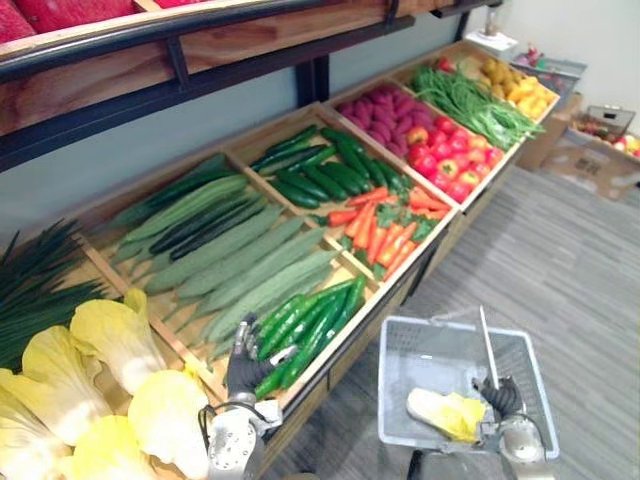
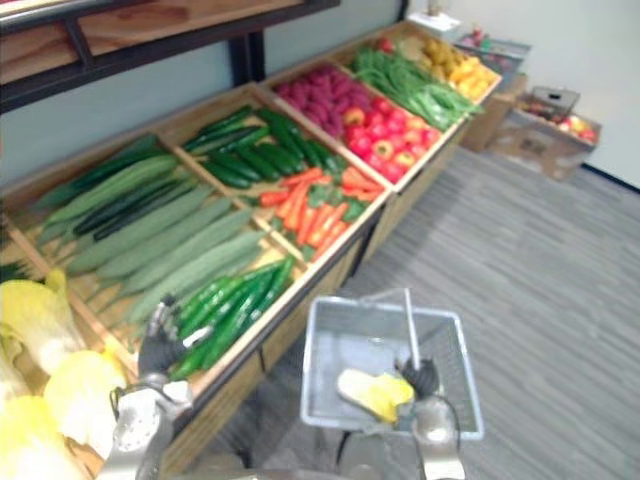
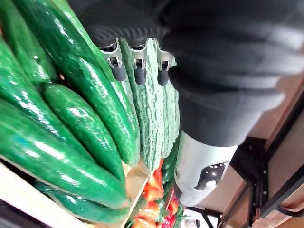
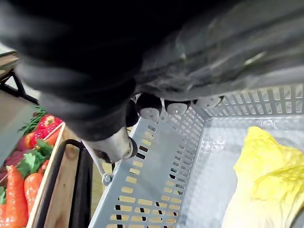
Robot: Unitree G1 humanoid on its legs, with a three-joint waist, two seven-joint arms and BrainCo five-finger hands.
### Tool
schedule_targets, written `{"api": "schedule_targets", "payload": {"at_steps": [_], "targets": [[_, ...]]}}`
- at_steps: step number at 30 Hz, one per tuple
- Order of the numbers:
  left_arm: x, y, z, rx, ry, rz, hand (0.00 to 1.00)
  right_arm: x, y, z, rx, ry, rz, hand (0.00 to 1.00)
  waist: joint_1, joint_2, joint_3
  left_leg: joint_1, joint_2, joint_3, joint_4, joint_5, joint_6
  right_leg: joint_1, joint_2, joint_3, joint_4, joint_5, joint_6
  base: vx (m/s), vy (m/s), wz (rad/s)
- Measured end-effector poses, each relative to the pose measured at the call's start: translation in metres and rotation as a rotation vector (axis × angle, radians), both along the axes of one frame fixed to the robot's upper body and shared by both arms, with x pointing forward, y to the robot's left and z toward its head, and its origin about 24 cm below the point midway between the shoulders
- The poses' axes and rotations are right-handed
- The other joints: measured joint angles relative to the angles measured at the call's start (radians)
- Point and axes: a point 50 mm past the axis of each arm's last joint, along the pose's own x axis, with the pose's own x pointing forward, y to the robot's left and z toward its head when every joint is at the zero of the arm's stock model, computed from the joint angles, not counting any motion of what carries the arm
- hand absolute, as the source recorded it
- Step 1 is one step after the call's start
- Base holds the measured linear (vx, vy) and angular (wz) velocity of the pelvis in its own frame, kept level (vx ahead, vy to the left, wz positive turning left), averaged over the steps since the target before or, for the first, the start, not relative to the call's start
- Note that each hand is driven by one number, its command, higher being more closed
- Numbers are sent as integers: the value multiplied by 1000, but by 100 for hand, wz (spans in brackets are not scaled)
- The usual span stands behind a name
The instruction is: Pick vegetable in the basket
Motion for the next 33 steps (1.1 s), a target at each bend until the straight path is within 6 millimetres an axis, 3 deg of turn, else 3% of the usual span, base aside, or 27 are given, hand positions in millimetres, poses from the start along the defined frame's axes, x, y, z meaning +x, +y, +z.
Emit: {"api": "schedule_targets", "payload": {"at_steps": [3,4,5,6,7,8,9,10,12,13,15,17,19,21,23,25,28,30,32,33], "targets": [[4,0,3,1,-16,3,0,0,-3,1,-10,1,2,100,2,-5,-7,-1,40,-66,29,-48,-76,-23,-30,105,-199,54,9,221,-463,70],[4,2,4,4,-21,16,0,0,-4,1,-13,1,2,100,4,-13,-20,-2,57,-84,27,-66,-111,-25,-35,124,-255,110,7,219,-631,61],[6,4,4,8,-20,30,0,-1,-9,2,-29,7,1,100,2,-5,-36,1,87,-110,13,-84,-158,-27,-22,123,-243,143,139,220,-653,54],[5,1,0,-15,-4,43,0,0,-16,4,-52,10,1,100,8,40,-43,6,130,-124,7,-83,-161,-36,10,95,-208,118,117,254,-627,48],[4,-6,-2,-36,1,36,0,2,-25,8,-78,3,-10,100,11,66,-55,-6,164,-126,0,-27,-169,-67,33,62,-143,73,93,262,-581,34],[5,-10,-3,-56,-1,40,0,3,-31,11,-88,-4,-24,100,5,78,-60,-6,175,-130,-11,48,-178,-75,40,45,-93,30,68,257,-565,37],[5,-12,-3,-67,-2,45,0,3,-33,12,-95,-5,-25,100,4,82,-61,-8,188,-132,-9,80,-183,-70,52,33,-83,18,55,216,-543,27],[5,-14,-3,-79,-4,54,0,6,-35,14,-101,-12,-23,100,7,92,-66,-24,210,-136,16,142,-180,-56,72,9,-73,1,26,188,-462,32],[7,-17,-2,-90,-9,54,0,8,-34,15,-100,-19,-21,100,-5,85,-63,-79,216,-166,97,251,-137,-17,86,-38,-82,-16,-4,157,-413,46],[8,-19,-1,-95,-14,50,0,8,-34,15,-101,-19,-22,100,-9,73,-56,-120,214,-153,149,338,-87,18,87,-69,-108,-26,-21,83,-315,48],[9,-22,-2,-111,-14,39,0,5,-37,14,-107,-14,-33,100,-10,55,-45,-168,226,-80,215,441,-21,73,86,-116,-154,-32,-47,89,-362,57],[3,-27,-7,-120,13,16,0,2,-41,14,-119,-14,-57,100,-4,56,-44,-215,199,30,331,350,-28,121,89,-145,-202,-29,-73,73,-264,45],[-1,-30,-11,-123,31,-4,0,-7,-47,12,-124,3,-93,100,-5,57,-44,-238,81,99,380,192,-23,183,94,-201,-276,-19,-95,57,-124,58],[-3,-30,-13,-121,39,-16,0,-10,-48,10,-125,11,-103,100,-5,57,-44,-236,9,162,321,127,-16,209,102,-233,-313,-9,-94,47,-29,53],[-4,-28,-14,-114,46,-16,0,-12,-49,10,-126,14,-110,100,-4,57,-44,-204,-12,246,198,125,-14,213,108,-253,-328,4,-82,78,10,36],[-4,-29,-14,-116,49,-19,0,-15,-51,7,-123,27,-121,100,-4,74,-52,-150,-19,252,75,128,-10,225,130,-266,-380,38,-72,135,45,15],[-2,-29,-13,-110,45,-24,0,-17,-49,4,-112,38,-130,100,-7,61,-45,-110,-27,252,17,133,0,237,124,-266,-378,46,-70,86,63,2],[1,-33,-12,-107,40,-44,0,-26,-45,-2,-90,60,-149,100,-8,44,-35,-68,-27,254,1,135,4,231,107,-265,-277,46,-69,37,48,17],[7,-34,-4,-79,7,-69,0,-33,-34,-9,-50,76,-162,100,-10,16,-22,-21,-23,252,-7,80,24,148,62,-239,7,48,-65,-15,17,25],[8,-32,-2,-65,0,-73,0,-32,-30,-10,-36,75,-162,100,-7,-4,-18,-15,-27,251,-2,70,27,116,48,-216,77,60,-47,-41,-6,3]]}}
